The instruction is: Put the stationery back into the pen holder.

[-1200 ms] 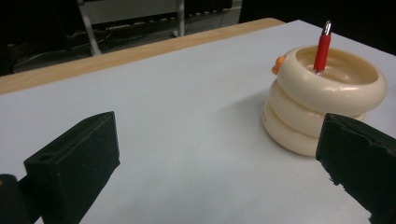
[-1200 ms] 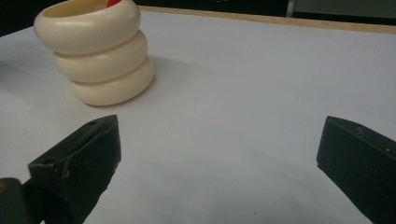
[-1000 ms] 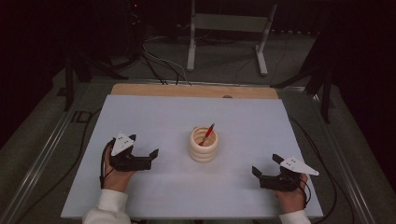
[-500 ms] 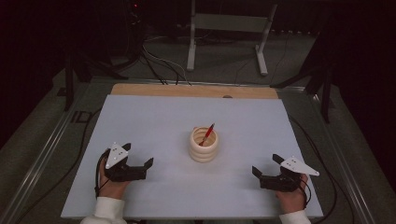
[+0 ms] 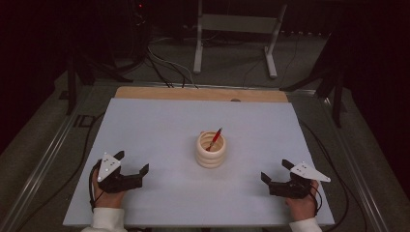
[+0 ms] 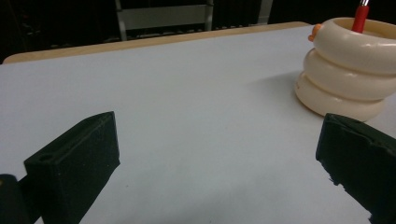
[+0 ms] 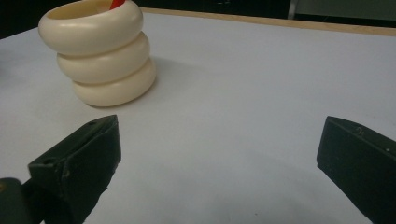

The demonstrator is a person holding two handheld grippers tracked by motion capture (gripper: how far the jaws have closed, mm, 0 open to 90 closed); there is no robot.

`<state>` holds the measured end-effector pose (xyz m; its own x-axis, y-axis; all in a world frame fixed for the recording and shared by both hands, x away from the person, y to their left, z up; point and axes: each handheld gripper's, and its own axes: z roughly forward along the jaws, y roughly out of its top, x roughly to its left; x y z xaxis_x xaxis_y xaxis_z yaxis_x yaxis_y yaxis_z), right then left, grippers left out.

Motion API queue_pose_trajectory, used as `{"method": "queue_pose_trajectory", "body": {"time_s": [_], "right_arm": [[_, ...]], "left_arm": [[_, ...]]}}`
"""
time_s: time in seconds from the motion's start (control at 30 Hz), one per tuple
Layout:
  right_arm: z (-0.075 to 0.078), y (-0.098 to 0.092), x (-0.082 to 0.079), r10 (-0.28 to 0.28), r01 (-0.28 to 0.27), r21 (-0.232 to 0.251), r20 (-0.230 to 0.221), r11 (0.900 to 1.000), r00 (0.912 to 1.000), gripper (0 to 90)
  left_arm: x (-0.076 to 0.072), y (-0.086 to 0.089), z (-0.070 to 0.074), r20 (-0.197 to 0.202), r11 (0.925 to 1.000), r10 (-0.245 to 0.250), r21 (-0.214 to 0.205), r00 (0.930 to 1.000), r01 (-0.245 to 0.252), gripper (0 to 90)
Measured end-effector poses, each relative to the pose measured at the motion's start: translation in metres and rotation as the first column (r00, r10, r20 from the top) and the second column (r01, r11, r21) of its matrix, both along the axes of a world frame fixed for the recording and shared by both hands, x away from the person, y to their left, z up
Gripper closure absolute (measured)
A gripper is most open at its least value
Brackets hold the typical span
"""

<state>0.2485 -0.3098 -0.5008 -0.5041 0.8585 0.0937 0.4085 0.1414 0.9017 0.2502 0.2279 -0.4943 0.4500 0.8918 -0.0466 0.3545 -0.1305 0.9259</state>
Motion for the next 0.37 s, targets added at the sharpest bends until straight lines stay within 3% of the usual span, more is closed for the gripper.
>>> {"method": "queue_pose_trajectory", "body": {"time_s": [0.2, 0.37], "right_arm": [[-0.0006, -0.0013, 0.0013, 0.004, -0.004, -0.008, -0.001, 1.0, 1.0, 0.1], [-0.0016, -0.0011, 0.0024, 0.006, -0.006, -0.013, -0.006, 0.9999, 1.0, 0.1]], "left_arm": [[-0.0038, 0.0048, 0.0009, 0.019, 0.9996, 0.022, 0.02, 0.9996, -0.022, 0.2], [-0.0024, 0.0052, -0.0011, 0.008, 0.9991, 0.035, 0.023, 0.9994, -0.035, 0.2]]}}
